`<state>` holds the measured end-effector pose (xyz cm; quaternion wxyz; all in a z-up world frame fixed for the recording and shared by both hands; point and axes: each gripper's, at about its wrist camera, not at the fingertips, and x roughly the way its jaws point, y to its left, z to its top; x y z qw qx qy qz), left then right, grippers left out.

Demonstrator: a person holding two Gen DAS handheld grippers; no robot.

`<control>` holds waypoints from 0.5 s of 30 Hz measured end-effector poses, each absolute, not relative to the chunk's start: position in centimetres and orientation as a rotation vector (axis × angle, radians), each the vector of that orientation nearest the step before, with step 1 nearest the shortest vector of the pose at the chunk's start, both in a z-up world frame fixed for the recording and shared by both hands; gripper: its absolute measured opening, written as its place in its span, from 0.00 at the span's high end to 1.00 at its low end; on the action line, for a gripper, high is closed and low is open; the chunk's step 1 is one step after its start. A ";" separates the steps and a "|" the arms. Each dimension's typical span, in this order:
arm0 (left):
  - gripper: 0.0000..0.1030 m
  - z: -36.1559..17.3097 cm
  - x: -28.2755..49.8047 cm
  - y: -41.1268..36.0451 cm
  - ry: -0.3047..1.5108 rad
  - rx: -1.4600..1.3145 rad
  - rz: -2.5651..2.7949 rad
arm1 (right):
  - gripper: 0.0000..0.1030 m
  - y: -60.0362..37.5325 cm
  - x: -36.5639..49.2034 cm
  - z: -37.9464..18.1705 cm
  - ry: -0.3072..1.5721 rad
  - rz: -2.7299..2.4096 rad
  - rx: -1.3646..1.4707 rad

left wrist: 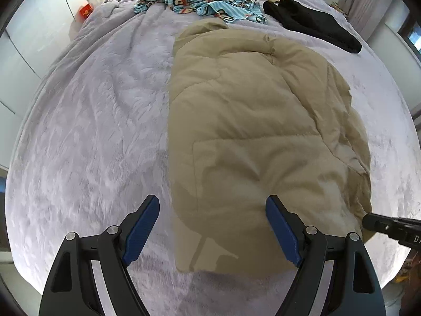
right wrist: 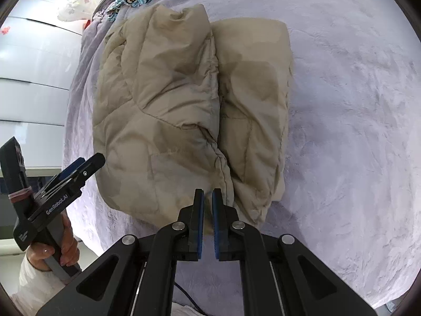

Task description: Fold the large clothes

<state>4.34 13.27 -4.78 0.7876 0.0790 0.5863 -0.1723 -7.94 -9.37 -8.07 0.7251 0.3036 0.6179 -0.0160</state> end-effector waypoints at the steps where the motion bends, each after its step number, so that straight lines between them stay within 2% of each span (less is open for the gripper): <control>1: 0.19 -4.6 4.2 13.3 1.264 0.167 -0.373 | 0.93 -9.1 -8.1 -7.8 1.355 -0.037 0.669; 15: 0.19 -1.1 -0.7 13.9 1.209 0.151 -0.342 | 0.93 -8.0 -11.4 -4.2 1.301 -0.024 0.634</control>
